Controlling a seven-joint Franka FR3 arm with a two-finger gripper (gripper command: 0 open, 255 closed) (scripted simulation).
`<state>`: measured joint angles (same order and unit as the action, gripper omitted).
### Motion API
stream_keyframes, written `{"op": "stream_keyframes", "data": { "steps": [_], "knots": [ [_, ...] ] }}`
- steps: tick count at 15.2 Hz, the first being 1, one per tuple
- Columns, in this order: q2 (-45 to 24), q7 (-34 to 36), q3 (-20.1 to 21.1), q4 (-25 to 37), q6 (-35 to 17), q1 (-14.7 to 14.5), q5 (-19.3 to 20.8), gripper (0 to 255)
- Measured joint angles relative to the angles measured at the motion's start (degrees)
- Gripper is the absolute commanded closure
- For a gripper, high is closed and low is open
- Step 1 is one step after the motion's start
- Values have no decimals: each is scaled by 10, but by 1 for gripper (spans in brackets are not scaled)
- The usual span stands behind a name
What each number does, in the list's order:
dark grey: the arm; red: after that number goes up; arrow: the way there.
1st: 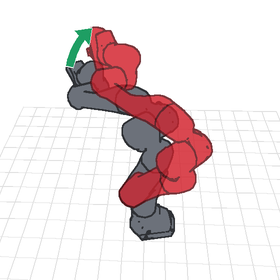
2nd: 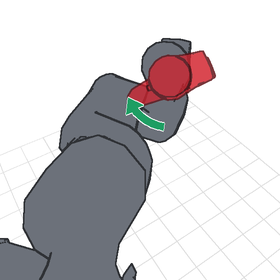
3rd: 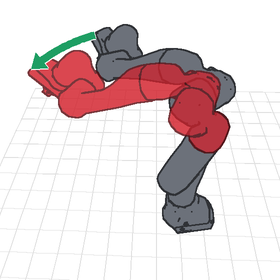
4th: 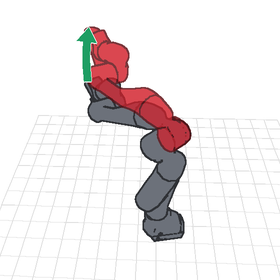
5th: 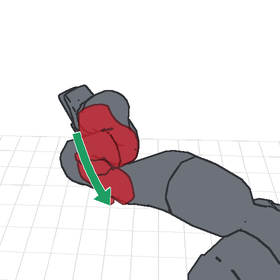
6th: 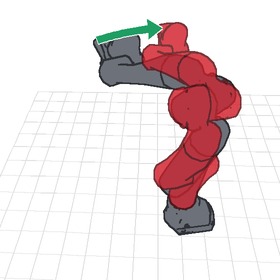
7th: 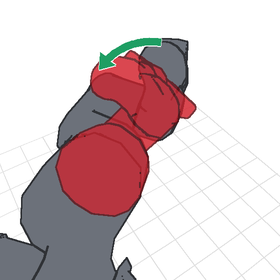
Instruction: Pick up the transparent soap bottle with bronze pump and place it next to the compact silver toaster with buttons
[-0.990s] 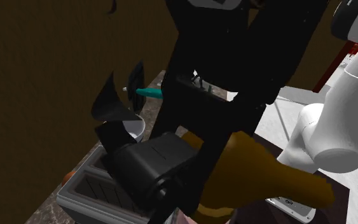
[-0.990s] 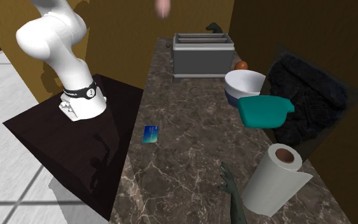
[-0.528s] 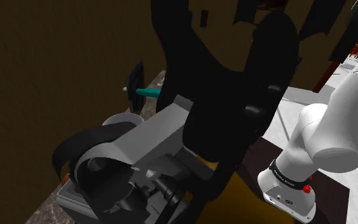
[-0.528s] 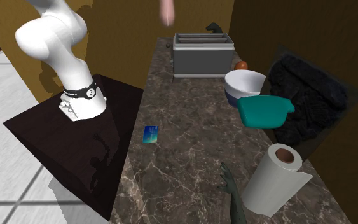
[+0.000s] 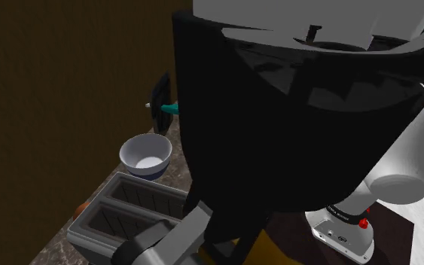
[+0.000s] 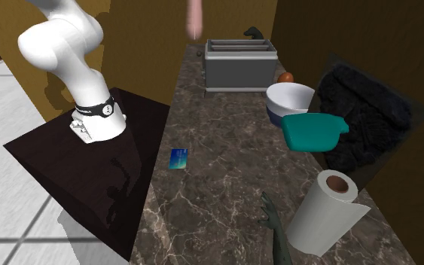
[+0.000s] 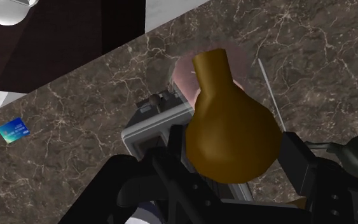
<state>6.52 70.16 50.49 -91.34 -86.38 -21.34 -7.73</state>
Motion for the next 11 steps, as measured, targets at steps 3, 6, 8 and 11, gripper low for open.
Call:
{"op": "stream_keyframes", "data": {
  "steps": [3, 6, 8, 11],
  "knots": [
    [9, -7, -3, -32, -26, 0, -7, 255],
    [19, -14, -6, -63, -49, -1, -14, 255],
    [24, -17, -7, -80, -62, -1, -18, 255],
    [30, -22, -8, -108, -86, -2, -22, 255]
  ]
}}
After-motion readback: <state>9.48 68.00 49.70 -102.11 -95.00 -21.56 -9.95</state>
